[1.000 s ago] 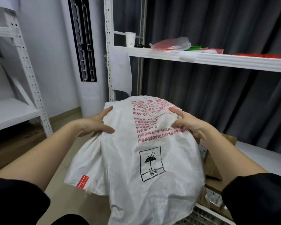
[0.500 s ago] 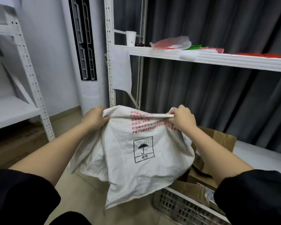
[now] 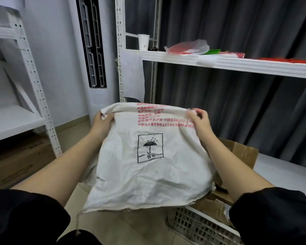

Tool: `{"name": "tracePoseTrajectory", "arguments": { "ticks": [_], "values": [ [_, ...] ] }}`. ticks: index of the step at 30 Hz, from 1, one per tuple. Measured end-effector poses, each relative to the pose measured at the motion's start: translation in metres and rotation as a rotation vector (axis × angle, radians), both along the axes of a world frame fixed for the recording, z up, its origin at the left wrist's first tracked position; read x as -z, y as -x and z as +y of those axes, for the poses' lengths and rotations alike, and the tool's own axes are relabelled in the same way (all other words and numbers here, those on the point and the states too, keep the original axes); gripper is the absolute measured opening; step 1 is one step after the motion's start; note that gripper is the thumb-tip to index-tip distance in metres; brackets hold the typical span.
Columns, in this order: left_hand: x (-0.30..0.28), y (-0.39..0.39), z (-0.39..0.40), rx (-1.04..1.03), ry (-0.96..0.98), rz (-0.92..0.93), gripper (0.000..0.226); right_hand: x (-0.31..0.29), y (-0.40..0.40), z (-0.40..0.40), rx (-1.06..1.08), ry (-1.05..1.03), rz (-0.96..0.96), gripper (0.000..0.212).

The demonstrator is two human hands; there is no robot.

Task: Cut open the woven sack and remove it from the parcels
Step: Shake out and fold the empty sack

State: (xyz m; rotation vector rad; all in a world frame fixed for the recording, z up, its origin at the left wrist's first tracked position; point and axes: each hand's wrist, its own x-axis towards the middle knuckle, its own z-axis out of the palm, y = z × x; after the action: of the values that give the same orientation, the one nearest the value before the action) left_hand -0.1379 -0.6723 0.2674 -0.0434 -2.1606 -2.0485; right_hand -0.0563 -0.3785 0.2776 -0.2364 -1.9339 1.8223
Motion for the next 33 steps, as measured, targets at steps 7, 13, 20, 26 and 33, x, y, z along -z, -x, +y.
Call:
{"name": "tracePoseTrajectory", "arguments": {
  "ticks": [7,13,20,26,33],
  "values": [
    [0.006,0.006,-0.002,-0.029,-0.131,-0.003,0.037,0.018,-0.013,0.011,-0.391,0.055,-0.47,0.066],
    [0.006,0.007,-0.005,-0.028,-0.191,0.017,0.035,0.022,-0.01,0.014,-0.512,0.083,-0.538,0.054],
    [0.007,0.006,-0.012,0.075,-0.309,-0.022,0.02,0.014,-0.004,0.019,-0.514,0.095,-0.472,0.041],
    [0.005,0.0,-0.005,0.108,-0.339,-0.073,0.025,0.013,0.0,-0.001,-0.371,-0.123,-0.385,0.029],
    [0.009,-0.002,-0.005,0.03,-0.23,-0.028,0.017,0.01,0.005,-0.005,-0.009,-0.193,-0.1,0.098]
  ]
}}
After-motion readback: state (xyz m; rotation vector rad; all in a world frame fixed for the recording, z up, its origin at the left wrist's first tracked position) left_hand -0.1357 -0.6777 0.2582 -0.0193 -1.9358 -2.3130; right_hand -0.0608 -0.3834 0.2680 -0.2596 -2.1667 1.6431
